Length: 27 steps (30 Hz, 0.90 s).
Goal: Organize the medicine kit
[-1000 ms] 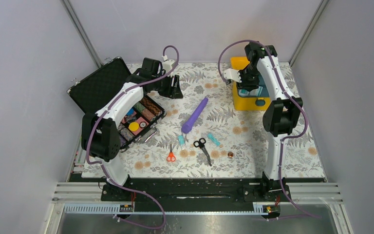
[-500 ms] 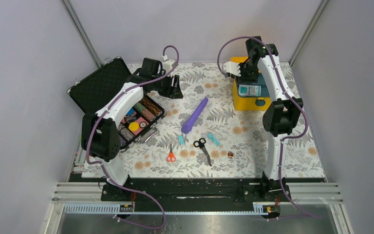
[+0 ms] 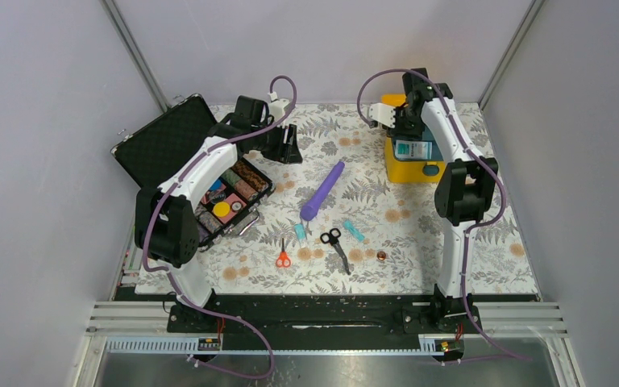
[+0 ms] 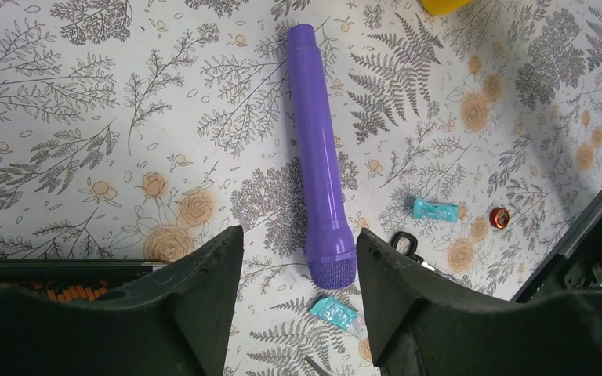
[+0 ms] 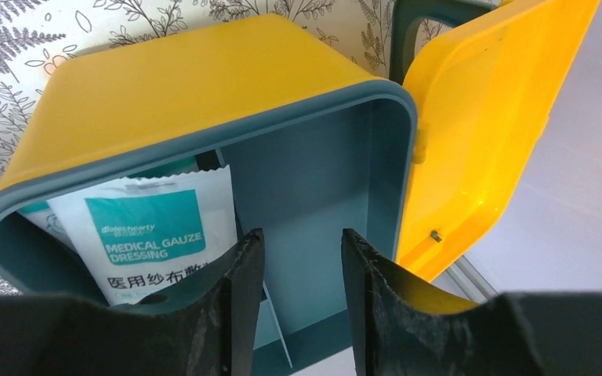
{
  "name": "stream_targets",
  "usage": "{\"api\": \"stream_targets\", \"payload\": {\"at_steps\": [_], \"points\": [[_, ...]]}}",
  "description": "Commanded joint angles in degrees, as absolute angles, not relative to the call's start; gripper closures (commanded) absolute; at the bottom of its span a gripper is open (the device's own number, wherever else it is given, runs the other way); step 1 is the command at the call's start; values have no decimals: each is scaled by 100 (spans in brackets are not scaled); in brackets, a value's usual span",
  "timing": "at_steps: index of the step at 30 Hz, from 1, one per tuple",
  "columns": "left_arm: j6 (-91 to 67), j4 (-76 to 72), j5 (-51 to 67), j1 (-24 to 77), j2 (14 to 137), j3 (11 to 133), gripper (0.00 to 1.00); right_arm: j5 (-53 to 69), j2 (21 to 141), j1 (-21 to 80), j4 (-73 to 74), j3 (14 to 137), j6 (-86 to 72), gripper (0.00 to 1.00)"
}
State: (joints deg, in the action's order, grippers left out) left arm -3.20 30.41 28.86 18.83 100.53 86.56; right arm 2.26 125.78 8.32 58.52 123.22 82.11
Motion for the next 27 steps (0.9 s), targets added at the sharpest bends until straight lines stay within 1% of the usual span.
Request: {"api": "stream_targets", "payload": {"at_steps": [1, 7, 18, 27], "points": [[-244, 2935, 2803, 1854, 9718, 8583, 45, 178, 12293, 863, 5464, 12145, 7840, 52], [-260, 2938, 2812, 1853, 9729, 8605, 45, 287, 12059, 862, 5566, 12207, 7630, 53], [-322, 2901, 2859, 1848, 9766, 8578, 45, 319, 11457, 854, 5573, 11481, 7799, 53], [-324, 2907, 2871, 1848, 9774, 8605, 45, 248, 11601, 836, 5507, 11229, 7776, 53]]}}
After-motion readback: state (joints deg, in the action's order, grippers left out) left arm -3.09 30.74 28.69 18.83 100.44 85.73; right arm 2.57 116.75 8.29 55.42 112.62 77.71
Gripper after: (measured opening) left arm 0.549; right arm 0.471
